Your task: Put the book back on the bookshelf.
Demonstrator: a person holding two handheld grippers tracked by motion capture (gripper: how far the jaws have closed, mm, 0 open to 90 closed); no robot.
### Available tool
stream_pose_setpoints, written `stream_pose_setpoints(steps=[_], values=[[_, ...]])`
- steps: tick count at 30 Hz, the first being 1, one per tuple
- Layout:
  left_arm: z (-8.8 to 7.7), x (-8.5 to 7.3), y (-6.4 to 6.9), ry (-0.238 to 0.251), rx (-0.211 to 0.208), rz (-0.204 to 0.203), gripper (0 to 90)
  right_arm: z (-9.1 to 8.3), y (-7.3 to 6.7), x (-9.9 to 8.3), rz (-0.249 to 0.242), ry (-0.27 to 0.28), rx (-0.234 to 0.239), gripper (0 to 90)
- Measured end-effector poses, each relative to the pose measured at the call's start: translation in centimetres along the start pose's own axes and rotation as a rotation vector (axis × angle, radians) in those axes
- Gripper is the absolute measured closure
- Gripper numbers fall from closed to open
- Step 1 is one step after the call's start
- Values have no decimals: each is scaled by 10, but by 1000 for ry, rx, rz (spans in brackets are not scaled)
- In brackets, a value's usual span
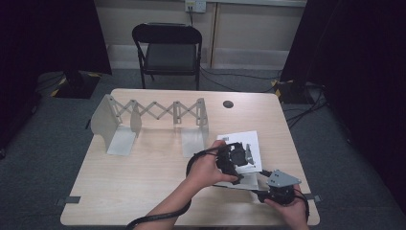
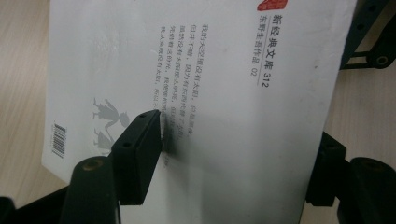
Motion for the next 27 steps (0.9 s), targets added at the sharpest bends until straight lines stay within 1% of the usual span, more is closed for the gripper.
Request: stream_pose_setpoints(steps=[2,3,5,6,9,14,17,20,23,24,26,27], values=[[-2,1,2,1,-5,-5,329,-2,-2,5,-36,14,-1,329],[-2,1,2,1,-5,-5,329,-2,-2,5,-36,14,-1,329],[-3,1,4,-5,-12,1,330,-3,-4,8,-50,20,8,329],[-4,1,5,-9,-14,-1,329,-5,-5,10,-64,28,11,328],[-5,2,6,-11,-18,5,329,-6,-7,11,-69,33,15,329],[-7,2,9,-8,-20,-5,329,-7,-8,15,-83,49,24,330],[-9,2,9,-21,-27,6,328,-8,-11,17,-95,65,47,356],[-9,2,9,-22,-28,3,329,-8,-12,18,-95,70,53,364],[-10,3,10,-29,-32,6,329,-8,-13,20,-120,78,61,377],[-11,4,10,-31,-32,18,338,-8,-13,21,-126,82,65,378],[-13,7,10,-36,-23,30,373,-7,-12,23,-139,95,70,382],[-14,8,10,-32,-22,22,383,-7,-12,25,-142,105,71,390]])
Point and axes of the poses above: each handheld gripper's, and its own axes: z roughly forward along the jaws, x roughly out of its top, y roughly to its right, the point moved 8 cm from there along z, roughly forward along the jaws, and after that the axes turned 15 degrees about y, right-handed, at the moved point
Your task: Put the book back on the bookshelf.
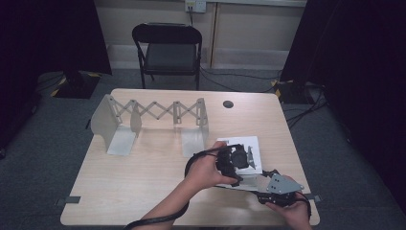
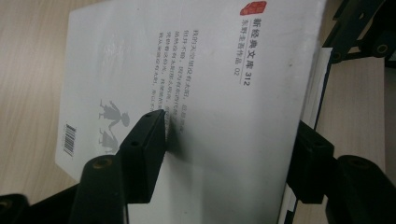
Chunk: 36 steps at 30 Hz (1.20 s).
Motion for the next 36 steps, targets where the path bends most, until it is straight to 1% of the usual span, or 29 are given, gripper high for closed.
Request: stream_pose_setpoints(steps=[3,4,7,8,9,10,12,15,16,19,20,21,25,26,28,29,30,31,32,33,34,35,36], values=[[-1,1,-2,-1,-1,-2,388,0,2,4,-39,0,4,418],[0,1,-1,-2,-3,-2,386,-1,2,5,-49,4,1,426],[0,2,-1,-3,-1,-5,387,-1,2,5,-67,-10,9,429],[0,2,-1,-3,-1,-8,389,-1,2,5,-60,-5,9,430],[-1,3,-2,-12,-4,2,392,-1,2,5,-59,-3,10,431],[-1,4,-2,-10,1,4,399,-1,3,5,-55,-1,6,433],[-2,4,-1,-24,-2,11,411,-1,3,6,-55,0,7,434],[-4,5,1,-24,-3,10,421,-3,2,10,-60,8,13,439],[-7,7,5,-11,-11,-7,420,-6,1,12,-58,13,20,440],[-10,10,7,-12,-17,-1,427,-9,-1,16,-67,26,26,448],[-11,11,7,-17,-17,9,433,-10,-1,18,-76,23,30,453],[-12,12,8,-21,-17,7,437,-11,-2,19,-84,20,32,458],[-14,15,7,-24,-20,4,445,-12,-2,22,-90,14,39,478],[-14,16,6,-35,-26,4,447,-13,-1,24,-93,11,39,485],[-14,16,6,-32,-25,0,445,-13,-1,26,-96,4,37,503],[-14,18,5,-38,-25,0,442,-14,-1,26,-98,-1,37,513],[-14,18,5,-38,-25,0,437,-14,-1,26,-98,-1,37,513],[-13,19,5,-43,-23,8,437,-14,0,27,-94,-7,33,525],[-12,20,6,-43,-21,17,447,-15,3,28,-89,-27,28,540],[-11,22,6,-54,-20,20,447,-15,3,28,-90,-31,28,543],[-11,22,6,-54,-20,20,447,-15,3,28,-90,-31,28,543],[-11,24,5,-55,-24,12,446,-16,4,28,-83,-43,22,557],[-11,24,4,-53,-25,16,444,-16,4,29,-80,-47,21,561]])
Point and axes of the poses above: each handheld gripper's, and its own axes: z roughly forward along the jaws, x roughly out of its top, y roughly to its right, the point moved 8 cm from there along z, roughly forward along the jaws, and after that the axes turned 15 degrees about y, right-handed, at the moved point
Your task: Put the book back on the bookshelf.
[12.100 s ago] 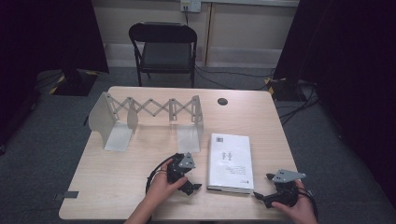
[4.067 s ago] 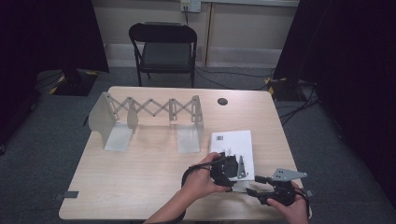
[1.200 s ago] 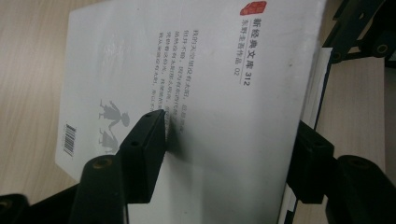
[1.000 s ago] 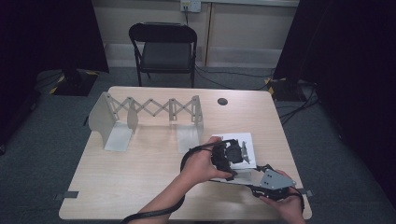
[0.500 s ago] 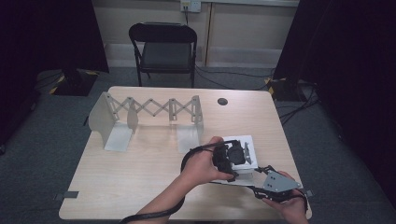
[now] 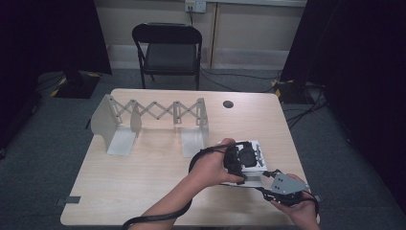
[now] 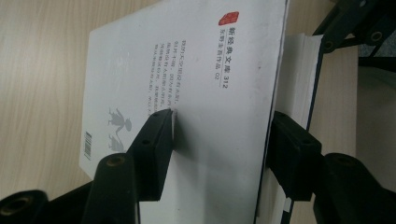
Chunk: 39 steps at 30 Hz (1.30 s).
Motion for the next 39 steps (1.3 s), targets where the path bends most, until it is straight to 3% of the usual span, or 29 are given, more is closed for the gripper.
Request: stream_pose_setpoints(steps=[4,7,11,15,18,19,22,24,29,36,39], values=[[-3,1,-4,10,1,-8,441,0,3,3,16,-17,3,567],[-8,1,-9,52,13,-15,428,1,7,8,36,-33,9,570],[-14,-1,-17,84,52,-32,346,2,10,13,36,-45,22,594],[-20,-1,-18,96,85,-8,345,3,13,19,33,-53,38,610],[-23,0,-20,101,111,-17,336,4,14,21,20,-68,44,622],[-25,1,-22,103,118,-1,336,4,14,22,22,-69,45,629],[-27,1,-23,113,120,-17,328,4,17,23,33,-60,44,639],[-31,1,-25,107,118,-1,318,4,17,25,29,-61,45,644],[-45,4,-28,140,108,-45,252,3,21,24,40,-64,42,660],[-54,-5,-28,161,108,-77,210,2,27,26,66,-72,43,664],[-59,-11,-27,158,112,-72,200,3,29,27,73,-70,60,664]])
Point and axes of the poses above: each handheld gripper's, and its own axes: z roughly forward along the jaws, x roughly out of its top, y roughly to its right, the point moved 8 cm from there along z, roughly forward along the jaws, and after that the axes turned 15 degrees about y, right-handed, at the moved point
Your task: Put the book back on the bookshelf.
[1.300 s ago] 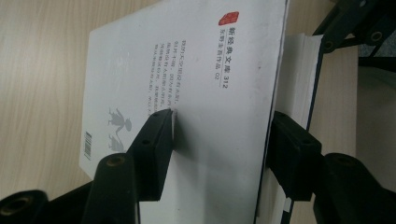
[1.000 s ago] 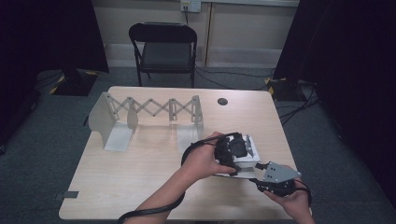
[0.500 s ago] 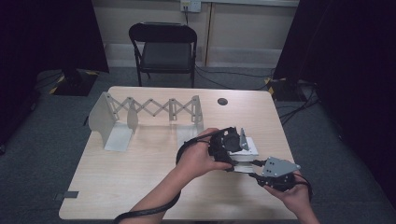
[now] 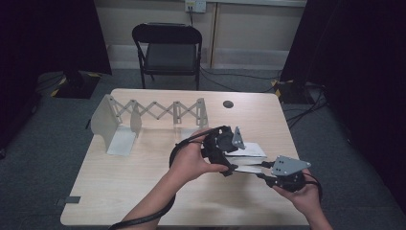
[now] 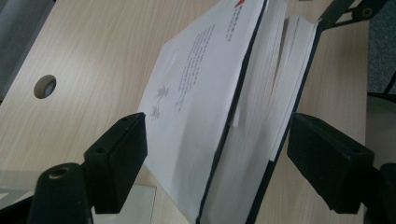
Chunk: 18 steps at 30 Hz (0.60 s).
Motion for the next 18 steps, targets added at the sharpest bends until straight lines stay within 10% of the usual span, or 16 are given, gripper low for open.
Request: stream_pose_setpoints(steps=[18], values=[[-29,-57,-5,55,27,-135,154,2,12,10,78,-14,47,666]])
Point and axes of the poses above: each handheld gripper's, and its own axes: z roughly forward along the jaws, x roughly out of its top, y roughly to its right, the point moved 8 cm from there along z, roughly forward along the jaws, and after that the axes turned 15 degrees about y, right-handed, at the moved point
